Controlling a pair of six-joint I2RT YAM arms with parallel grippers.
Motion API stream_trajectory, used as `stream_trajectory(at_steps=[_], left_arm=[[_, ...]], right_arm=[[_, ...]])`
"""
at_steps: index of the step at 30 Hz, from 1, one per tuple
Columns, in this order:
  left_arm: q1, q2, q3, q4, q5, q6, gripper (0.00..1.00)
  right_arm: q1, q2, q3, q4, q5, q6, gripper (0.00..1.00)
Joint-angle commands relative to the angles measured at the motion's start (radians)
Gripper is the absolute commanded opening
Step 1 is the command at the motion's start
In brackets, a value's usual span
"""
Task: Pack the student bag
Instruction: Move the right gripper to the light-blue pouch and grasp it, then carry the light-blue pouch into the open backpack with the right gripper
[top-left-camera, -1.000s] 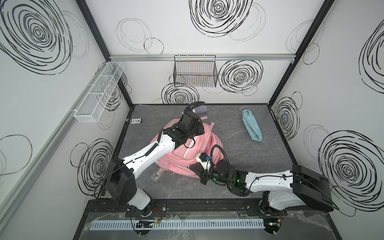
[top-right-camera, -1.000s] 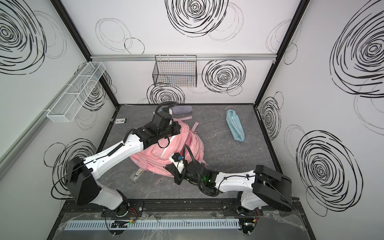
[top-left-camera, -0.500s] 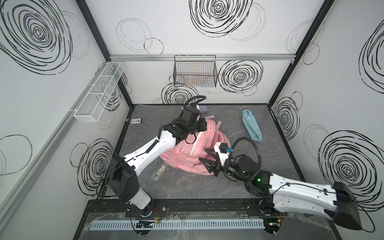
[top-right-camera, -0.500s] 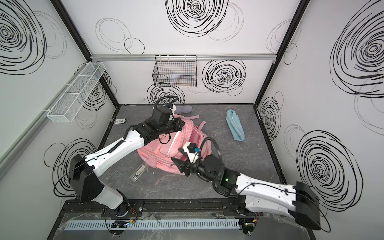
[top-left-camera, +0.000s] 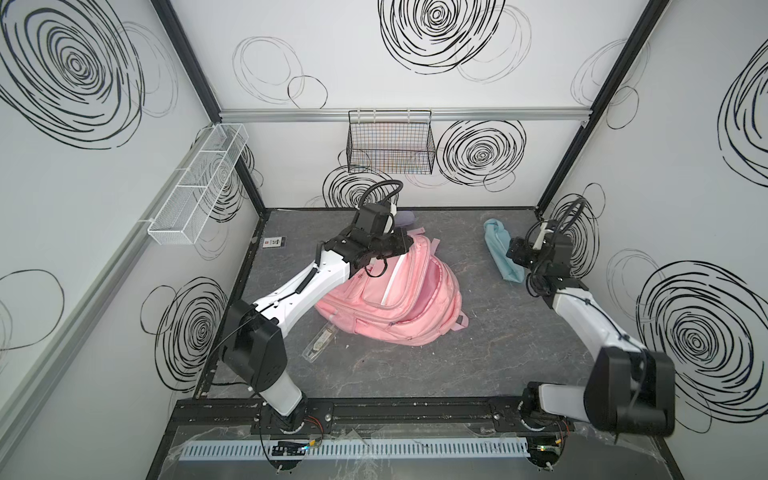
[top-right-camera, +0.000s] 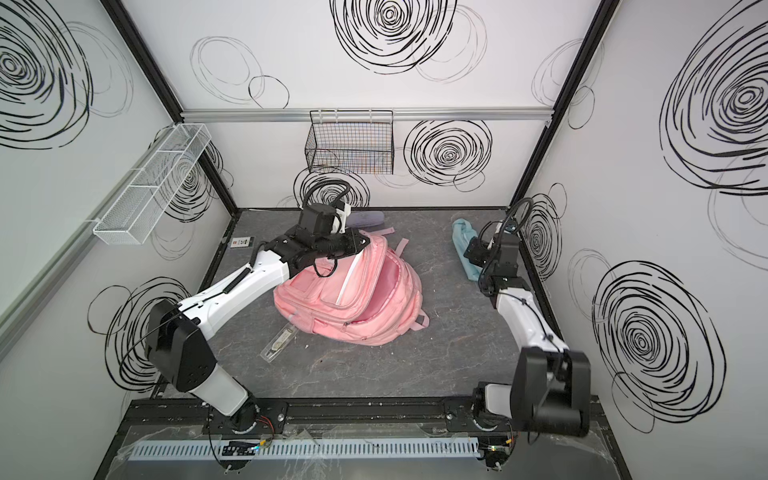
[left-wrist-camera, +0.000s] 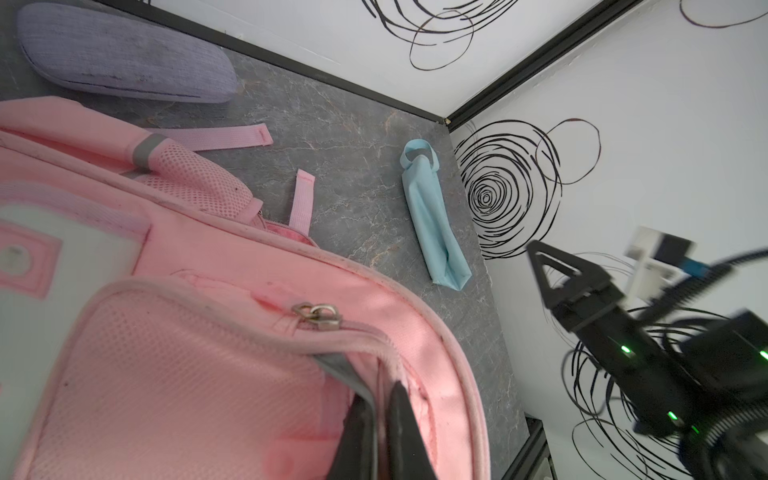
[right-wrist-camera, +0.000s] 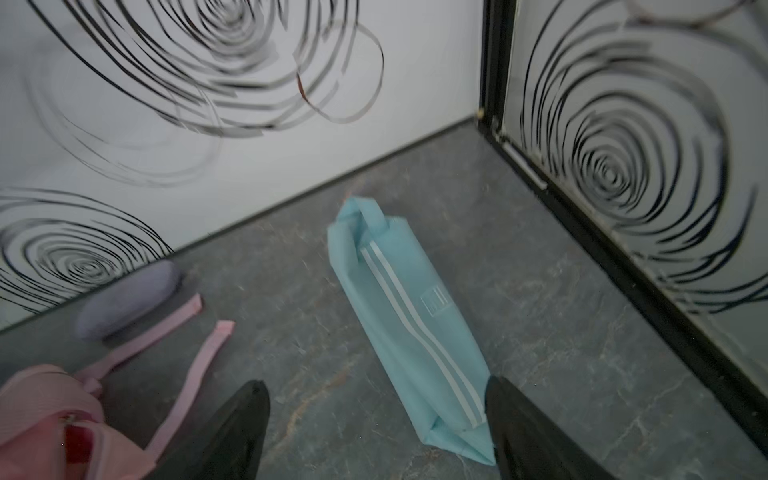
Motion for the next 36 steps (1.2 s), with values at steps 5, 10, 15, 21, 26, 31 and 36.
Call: stream_trajectory(at_steps=[5, 10, 15, 21, 26, 31, 36], left_arm=[[0.006, 0.012, 0.066, 0.186, 0.086, 0.008, 0.0], [-0.004, 0.026, 0.068, 0.194, 0.111, -0.005, 0.0], [-0.005, 0.034, 0.065, 0.213, 0.123, -0.027, 0.0], [0.001, 0.042, 0.1, 0.201, 0.118, -0.028, 0.0], [-0.001, 0.051, 0.115, 0.209, 0.094, -0.038, 0.0], [-0.008, 0.066, 0.126, 0.226, 0.078, -0.05, 0.0], [-0.028, 0.089, 0.139, 0.247, 0.083, -0.073, 0.0]], right_arm=[[0.005, 0.364, 0.296, -0.179, -0.044, -0.113, 0.89], [0.003, 0.492, 0.399, -0.196, 0.034, -0.163, 0.83], [-0.001, 0.585, 0.45, -0.267, -0.024, -0.18, 0.23], [0.0, 0.327, 0.306, -0.217, -0.287, -0.054, 0.0], [0.085, -0.006, 0.106, -0.016, -0.579, 0.162, 0.0], [0.252, -0.163, -0.074, 0.131, -0.622, 0.402, 0.0], [0.366, -0.166, -0.228, 0.415, -0.675, 0.694, 0.0]])
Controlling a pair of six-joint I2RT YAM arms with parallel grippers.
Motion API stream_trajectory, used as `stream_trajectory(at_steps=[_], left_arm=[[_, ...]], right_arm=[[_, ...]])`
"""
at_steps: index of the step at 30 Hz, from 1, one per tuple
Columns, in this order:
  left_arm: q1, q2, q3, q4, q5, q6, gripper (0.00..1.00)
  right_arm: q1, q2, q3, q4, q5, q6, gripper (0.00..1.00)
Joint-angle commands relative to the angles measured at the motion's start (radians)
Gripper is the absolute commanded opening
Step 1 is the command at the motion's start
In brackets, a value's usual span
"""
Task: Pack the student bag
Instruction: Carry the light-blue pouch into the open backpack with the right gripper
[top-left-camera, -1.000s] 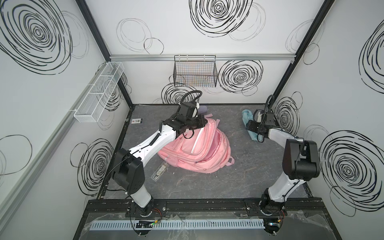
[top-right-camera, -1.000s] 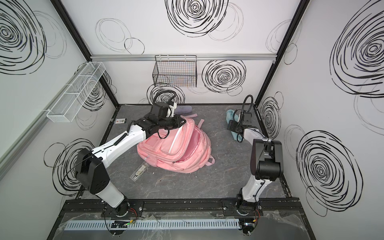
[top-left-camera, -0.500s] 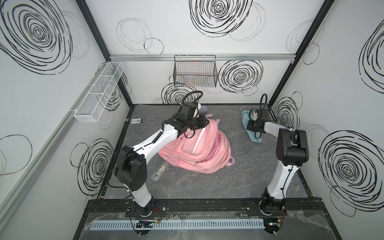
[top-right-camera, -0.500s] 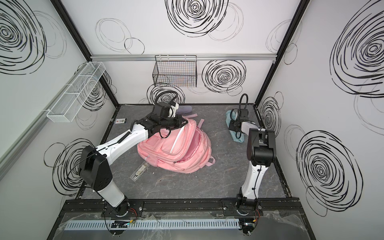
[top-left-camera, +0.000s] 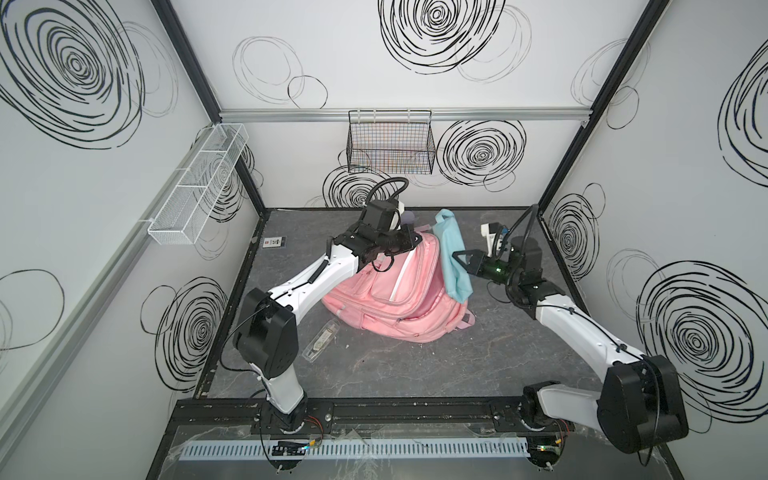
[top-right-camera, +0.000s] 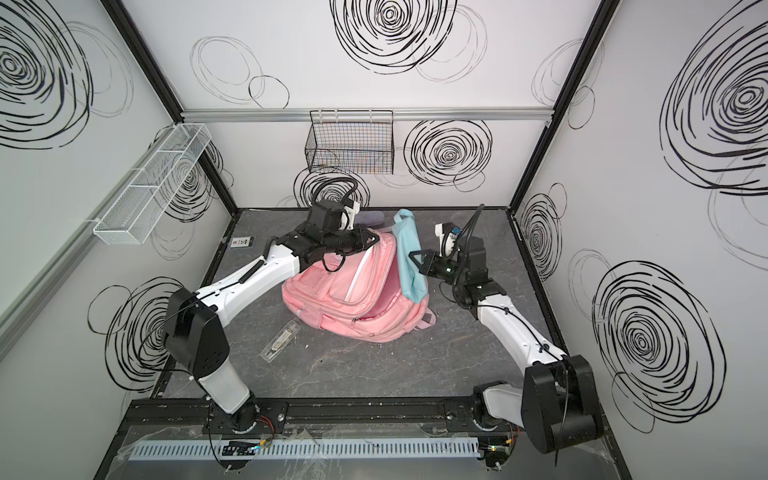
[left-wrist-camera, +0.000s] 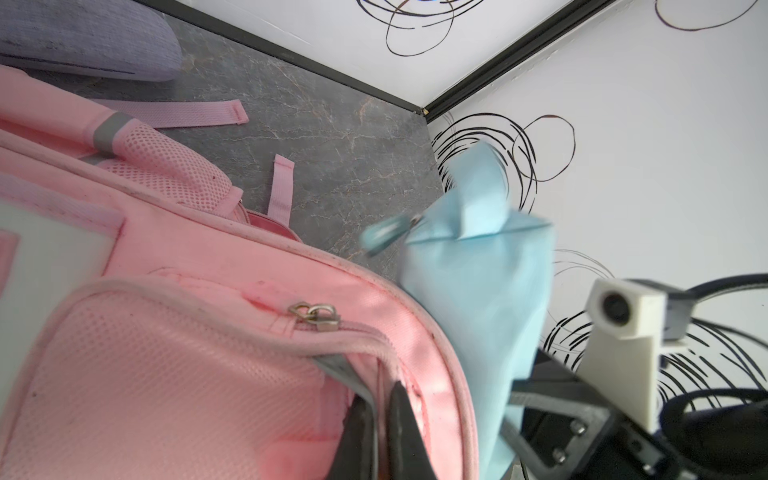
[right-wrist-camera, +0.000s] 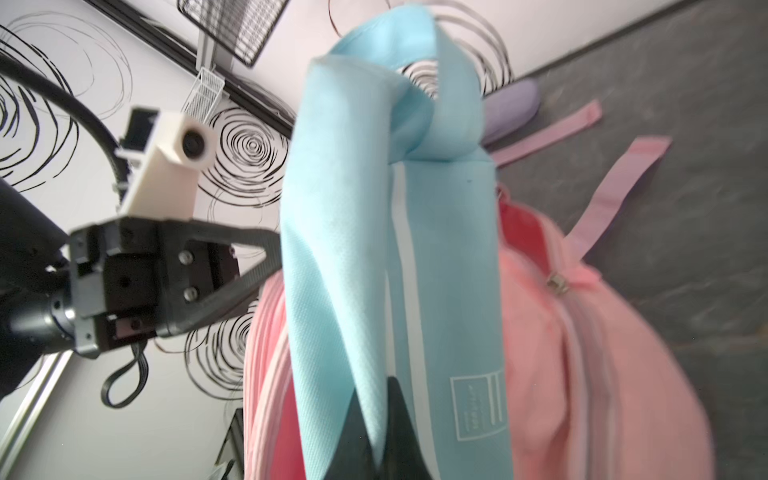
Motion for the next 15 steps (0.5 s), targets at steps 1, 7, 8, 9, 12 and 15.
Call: stream_trajectory(at_steps=[1, 7, 8, 9, 12, 15], left_arm=[[-0.022, 0.0, 0.077, 0.197, 0.008, -0.025, 0.0], [-0.07, 0.027, 0.126, 0.207, 0.016, -0.035, 0.0], [-0.078, 0.036, 0.142, 0.197, 0.019, -0.032, 0.0], [-0.085, 0.042, 0.151, 0.192, 0.021, -0.032, 0.0], [-0.099, 0.048, 0.16, 0.196, 0.031, -0.051, 0.0], [-0.097, 0.043, 0.161, 0.185, 0.029, -0.062, 0.0]], right_arm=[[0.035, 0.045, -0.075, 0.262, -0.089, 0.299, 0.0], [0.097, 0.21, -0.156, 0.855, -0.106, 0.732, 0.0], [0.115, 0.242, -0.135, 0.893, -0.102, 0.768, 0.0], [0.13, 0.265, -0.121, 0.952, -0.093, 0.801, 0.0], [0.156, 0.348, -0.098, 1.13, -0.042, 0.91, 0.0], [0.168, 0.45, -0.067, 1.291, -0.024, 0.985, 0.0]])
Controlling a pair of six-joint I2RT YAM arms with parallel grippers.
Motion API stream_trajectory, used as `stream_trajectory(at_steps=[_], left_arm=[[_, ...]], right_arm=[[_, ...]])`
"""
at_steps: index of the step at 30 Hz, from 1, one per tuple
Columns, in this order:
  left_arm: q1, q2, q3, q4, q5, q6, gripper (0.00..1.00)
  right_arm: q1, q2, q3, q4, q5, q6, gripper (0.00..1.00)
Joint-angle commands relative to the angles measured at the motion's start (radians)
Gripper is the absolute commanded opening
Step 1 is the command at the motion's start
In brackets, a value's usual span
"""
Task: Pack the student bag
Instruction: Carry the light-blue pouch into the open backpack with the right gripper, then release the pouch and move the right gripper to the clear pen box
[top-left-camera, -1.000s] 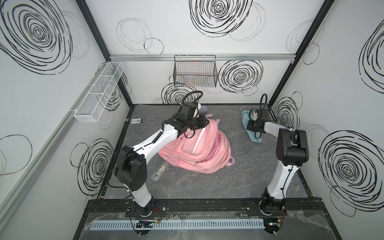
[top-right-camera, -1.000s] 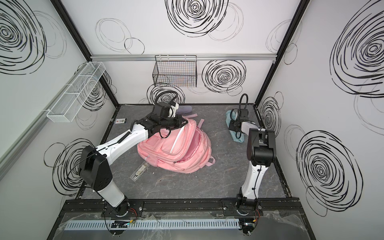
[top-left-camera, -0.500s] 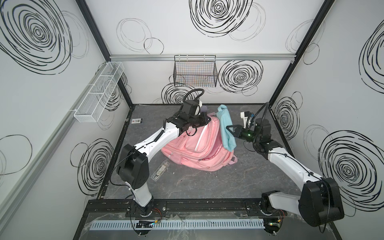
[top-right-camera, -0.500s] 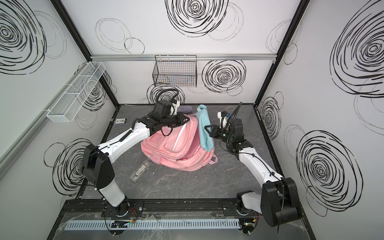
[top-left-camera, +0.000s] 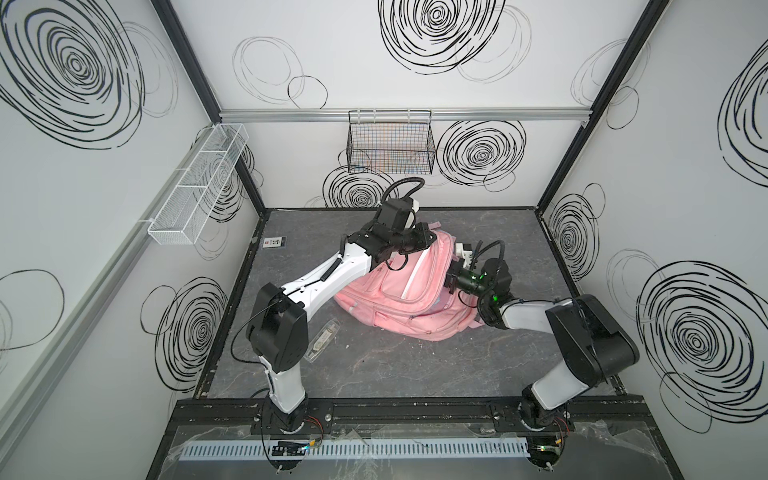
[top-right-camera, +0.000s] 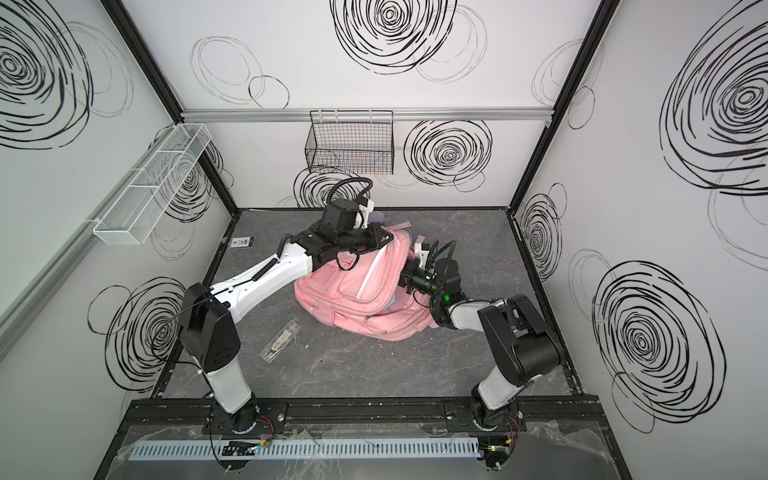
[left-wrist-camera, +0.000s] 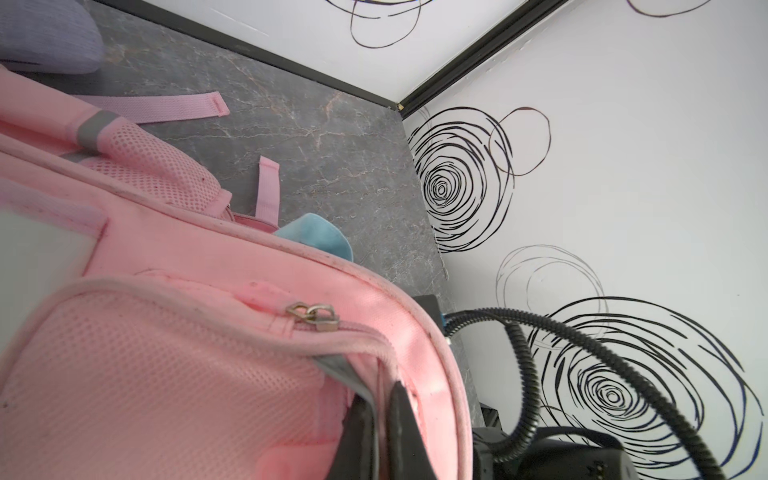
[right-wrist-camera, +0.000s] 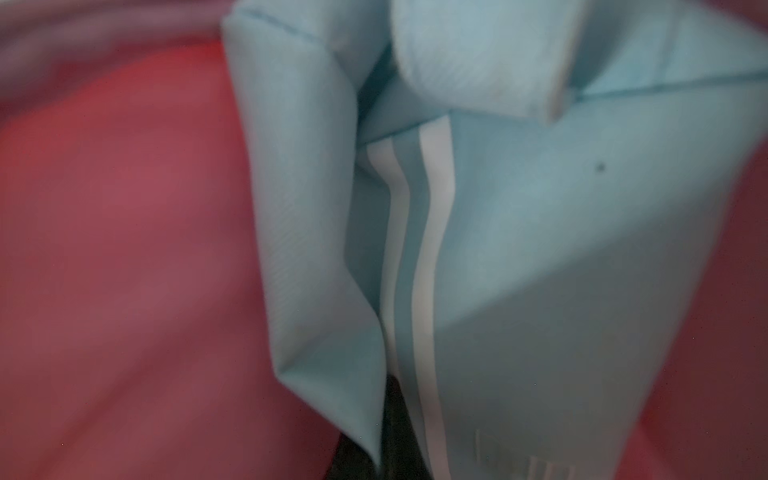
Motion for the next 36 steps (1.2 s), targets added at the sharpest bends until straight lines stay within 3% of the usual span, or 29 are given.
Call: stream_trajectory(at_steps=[1, 7, 14, 17, 19, 23, 26, 32, 34, 36], left_arm=[[-0.017, -0.034, 0.057, 0.159, 0.05, -0.018, 0.0], [-0.014, -0.017, 0.094, 0.147, 0.147, -0.002, 0.0], [-0.024, 0.006, 0.112, 0.165, 0.222, -0.038, 0.0], [-0.011, 0.0, 0.109, 0.155, 0.21, -0.027, 0.0], [0.005, 0.0, 0.103, 0.153, 0.205, -0.018, 0.0], [0.026, 0.006, 0.101, 0.138, 0.187, 0.023, 0.0], [0.031, 0.019, 0.102, 0.138, 0.178, 0.042, 0.0], [0.04, 0.061, 0.114, 0.123, 0.154, 0.06, 0.0], [0.04, 0.069, 0.121, 0.116, 0.161, 0.064, 0.0], [0.041, 0.079, 0.142, 0.099, 0.182, 0.078, 0.0]], right_arm=[[0.024, 0.069, 0.057, 0.382, 0.026, 0.178, 0.0], [0.042, 0.253, 0.099, 0.354, -0.039, 0.121, 0.05], [0.05, 0.414, 0.198, 0.296, -0.012, 0.017, 0.11], [0.041, 0.424, 0.233, 0.232, -0.063, -0.032, 0.23], [0.02, 0.353, 0.193, 0.126, -0.079, -0.117, 0.39], [-0.051, 0.061, 0.1, -0.465, 0.016, -0.498, 0.66], [-0.117, -0.132, 0.046, -0.719, 0.06, -0.648, 0.7], [-0.186, -0.393, 0.063, -1.155, 0.116, -0.925, 0.69], [-0.126, -0.501, 0.104, -1.271, 0.183, -1.046, 0.67], [0.019, -0.62, 0.141, -1.301, 0.23, -1.203, 0.63]])
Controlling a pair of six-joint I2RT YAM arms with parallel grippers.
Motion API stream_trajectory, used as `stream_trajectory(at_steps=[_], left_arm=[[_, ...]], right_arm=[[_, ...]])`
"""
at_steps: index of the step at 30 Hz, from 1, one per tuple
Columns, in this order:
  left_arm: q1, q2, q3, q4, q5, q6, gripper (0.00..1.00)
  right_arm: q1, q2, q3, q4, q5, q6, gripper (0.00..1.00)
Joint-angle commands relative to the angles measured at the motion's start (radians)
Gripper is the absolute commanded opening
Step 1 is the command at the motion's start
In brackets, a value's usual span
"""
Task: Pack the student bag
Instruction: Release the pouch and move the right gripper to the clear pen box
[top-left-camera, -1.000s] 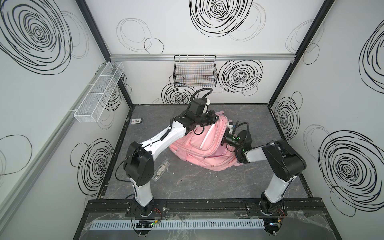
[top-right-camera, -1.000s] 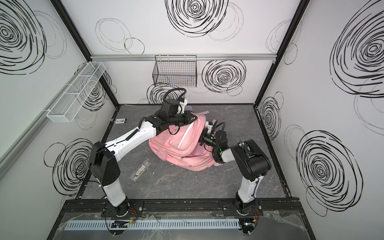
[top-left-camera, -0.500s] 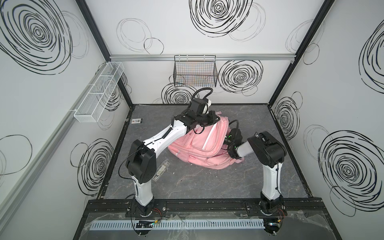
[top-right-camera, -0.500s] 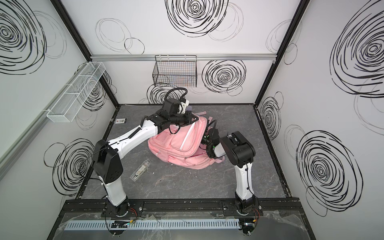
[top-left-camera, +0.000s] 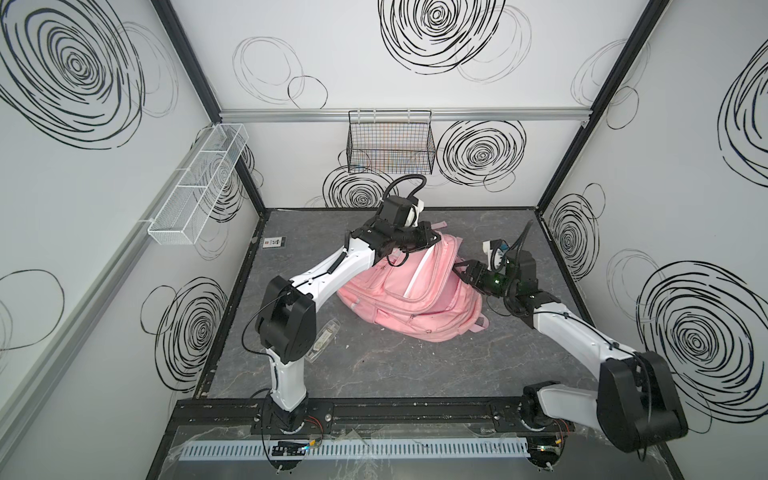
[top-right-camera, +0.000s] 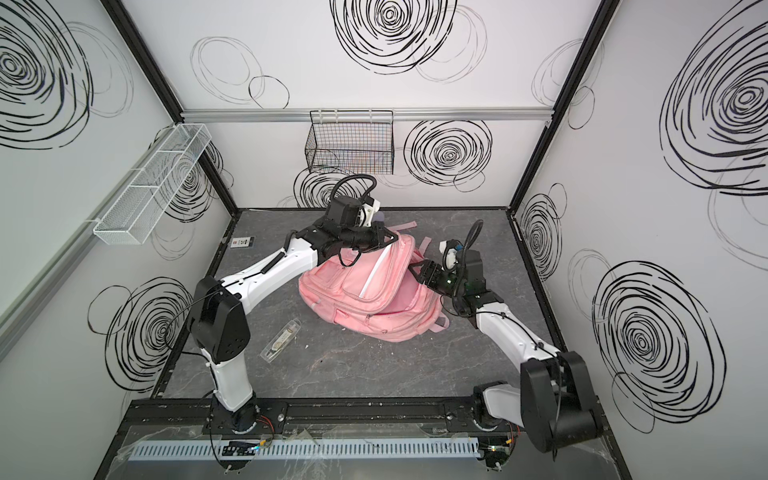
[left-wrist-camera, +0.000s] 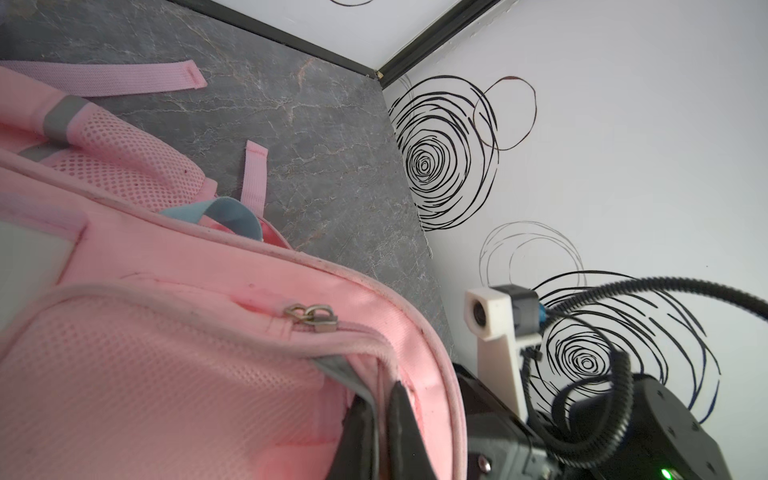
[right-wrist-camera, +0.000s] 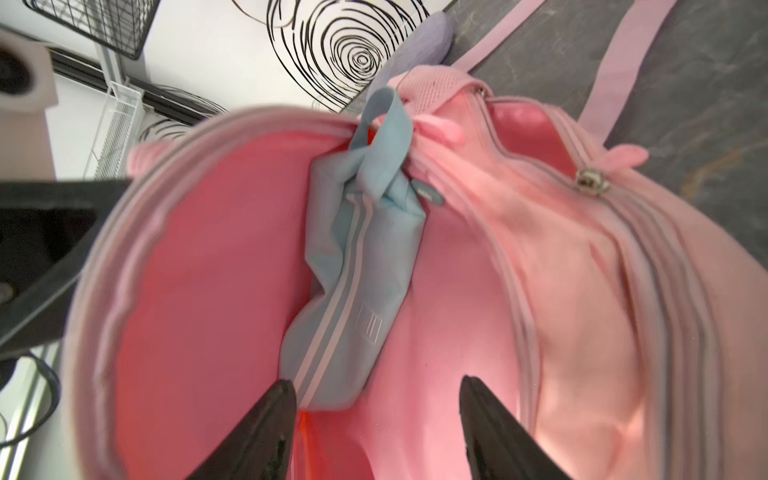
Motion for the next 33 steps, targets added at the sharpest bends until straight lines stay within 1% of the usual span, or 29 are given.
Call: stream_trajectory(at_steps=[1, 2, 3, 4, 5, 6, 9, 11, 15, 18, 23, 27, 33], left_arm=[[0.007, 0.005, 0.093, 0.102, 0.057, 0.056, 0.0], [0.009, 0.016, 0.114, 0.082, 0.075, 0.074, 0.0], [0.01, 0.028, 0.134, 0.065, 0.093, 0.092, 0.0], [0.012, 0.044, 0.157, 0.049, 0.111, 0.111, 0.0], [0.015, 0.058, 0.177, 0.034, 0.129, 0.124, 0.0], [0.018, 0.072, 0.189, 0.024, 0.145, 0.135, 0.0], [0.026, 0.118, 0.241, -0.035, 0.193, 0.173, 0.0], [0.028, 0.148, 0.279, -0.081, 0.208, 0.21, 0.0], [0.038, 0.199, 0.326, -0.119, 0.266, 0.234, 0.0], [0.057, 0.226, 0.371, -0.156, 0.28, 0.248, 0.0], [0.098, 0.226, 0.4, -0.161, 0.33, 0.256, 0.0], [0.139, 0.217, 0.401, -0.175, 0.349, 0.275, 0.0], [0.183, 0.208, 0.382, -0.208, 0.345, 0.324, 0.0]], right_arm=[[0.23, -0.185, 0.078, -0.182, 0.092, -0.369, 0.61], [0.332, -0.24, 0.066, -0.14, 0.119, -0.436, 0.6], [0.411, -0.282, 0.058, -0.105, 0.136, -0.494, 0.61], [0.499, -0.316, 0.044, -0.072, 0.162, -0.562, 0.64], [0.574, -0.332, 0.03, -0.033, 0.177, -0.624, 0.66], [0.626, -0.332, 0.024, -0.011, 0.184, -0.672, 0.66], [0.764, -0.254, 0.037, 0.03, 0.222, -0.835, 0.69], [0.828, -0.146, 0.074, 0.036, 0.243, -0.941, 0.74], [0.888, 0.1, 0.165, 0.037, 0.23, -1.124, 0.76], [0.897, 0.258, 0.234, 0.065, 0.237, -1.219, 0.77], [0.889, 0.473, 0.315, 0.162, 0.308, -1.243, 0.8], [0.859, 0.651, 0.428, 0.167, 0.262, -1.284, 0.82], [0.831, 0.841, 0.622, 0.13, 0.168, -1.348, 0.83]])
